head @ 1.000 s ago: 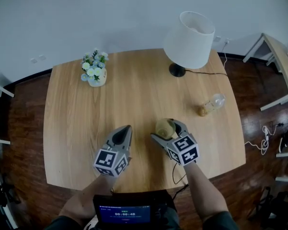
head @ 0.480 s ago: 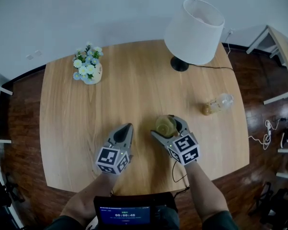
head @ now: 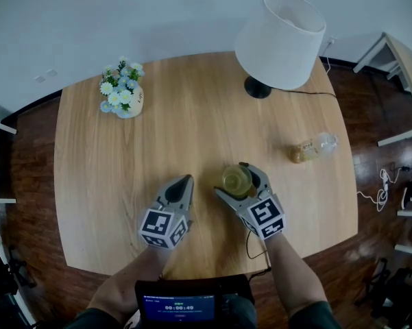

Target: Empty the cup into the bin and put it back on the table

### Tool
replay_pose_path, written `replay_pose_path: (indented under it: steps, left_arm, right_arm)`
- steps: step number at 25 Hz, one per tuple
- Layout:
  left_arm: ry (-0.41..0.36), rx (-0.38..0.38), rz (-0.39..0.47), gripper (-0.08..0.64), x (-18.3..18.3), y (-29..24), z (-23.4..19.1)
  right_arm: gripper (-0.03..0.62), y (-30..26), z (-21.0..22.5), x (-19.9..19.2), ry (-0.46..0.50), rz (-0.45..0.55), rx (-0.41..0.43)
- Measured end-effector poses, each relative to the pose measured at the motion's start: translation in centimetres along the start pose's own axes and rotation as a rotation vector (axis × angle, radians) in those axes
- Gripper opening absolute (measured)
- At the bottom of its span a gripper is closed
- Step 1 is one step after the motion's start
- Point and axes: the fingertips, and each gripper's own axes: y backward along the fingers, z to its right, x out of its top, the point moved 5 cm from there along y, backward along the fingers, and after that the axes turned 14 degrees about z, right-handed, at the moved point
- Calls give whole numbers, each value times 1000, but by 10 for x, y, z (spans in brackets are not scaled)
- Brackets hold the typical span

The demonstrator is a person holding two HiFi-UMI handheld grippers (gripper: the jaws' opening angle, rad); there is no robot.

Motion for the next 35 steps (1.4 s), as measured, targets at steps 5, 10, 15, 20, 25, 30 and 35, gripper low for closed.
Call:
replay_pose_path:
  steps: [5, 10, 15, 20, 25, 30, 35]
  left_arm:
    - [1, 3, 1, -9, -1, -2, 0]
    - [-3, 3, 8, -9, -1, -3, 2]
    - [-2, 5, 35, -9, 8, 0, 8]
    - [-7, 5, 54, -9, 18, 6, 13]
    - [-12, 11, 83, -9, 29, 15, 18]
    - [-12, 5, 122, -9, 42, 33, 30]
    - [-16, 13, 170, -9, 62, 58, 47]
  right_arm:
    - [405, 0, -1, -1, 16, 14, 3]
    - [408, 0, 0, 0, 36, 14, -8]
    - [465, 2, 2, 4, 29, 38, -19]
    - [465, 8, -1, 21, 45, 70, -12]
    - [463, 24, -5, 40, 46, 121, -23]
    - [463, 43, -17, 57, 83, 154, -5]
    - [413, 68, -33, 78, 121, 223, -2]
